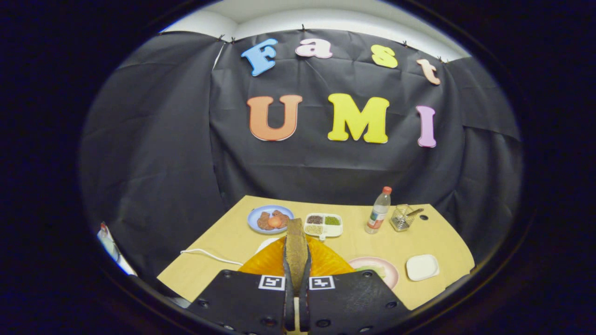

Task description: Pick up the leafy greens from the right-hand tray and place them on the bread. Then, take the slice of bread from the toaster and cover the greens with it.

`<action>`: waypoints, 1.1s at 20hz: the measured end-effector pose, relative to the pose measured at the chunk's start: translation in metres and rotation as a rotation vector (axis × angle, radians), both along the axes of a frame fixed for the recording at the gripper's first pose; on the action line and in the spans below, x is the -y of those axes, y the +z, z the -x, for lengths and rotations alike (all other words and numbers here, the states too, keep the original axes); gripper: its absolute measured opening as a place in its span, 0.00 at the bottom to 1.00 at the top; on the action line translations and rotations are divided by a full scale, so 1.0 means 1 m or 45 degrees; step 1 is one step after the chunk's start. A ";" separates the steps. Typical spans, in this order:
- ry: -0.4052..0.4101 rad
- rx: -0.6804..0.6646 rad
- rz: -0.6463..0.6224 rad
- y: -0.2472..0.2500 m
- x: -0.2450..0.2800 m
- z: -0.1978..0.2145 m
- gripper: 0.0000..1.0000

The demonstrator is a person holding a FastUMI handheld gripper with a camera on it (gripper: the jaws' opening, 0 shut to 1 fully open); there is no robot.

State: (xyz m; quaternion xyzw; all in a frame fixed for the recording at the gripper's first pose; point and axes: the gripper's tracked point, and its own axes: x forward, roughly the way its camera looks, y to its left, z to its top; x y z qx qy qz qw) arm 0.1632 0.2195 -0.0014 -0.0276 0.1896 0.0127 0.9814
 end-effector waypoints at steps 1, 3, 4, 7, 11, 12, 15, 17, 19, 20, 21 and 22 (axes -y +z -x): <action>-0.003 0.020 -0.007 0.007 0.004 0.005 0.04; -0.025 0.058 -0.020 0.019 0.015 0.011 0.04; -0.043 0.074 -0.023 0.024 0.021 0.013 0.04; -0.056 0.098 -0.025 0.023 0.032 0.011 0.04; -0.098 0.046 -0.038 -0.004 0.059 -0.005 0.04; -0.112 0.046 -0.036 -0.011 0.067 -0.011 0.04; -0.124 0.010 -0.023 -0.038 0.087 -0.025 0.04; -0.143 -0.033 -0.027 -0.058 0.102 -0.033 0.04; -0.150 -0.086 -0.042 -0.081 0.113 -0.042 0.04; -0.153 -0.109 -0.049 -0.091 0.118 -0.046 0.05; -0.158 -0.130 -0.048 -0.101 0.123 -0.049 0.05; -0.166 -0.152 -0.046 -0.111 0.128 -0.052 0.05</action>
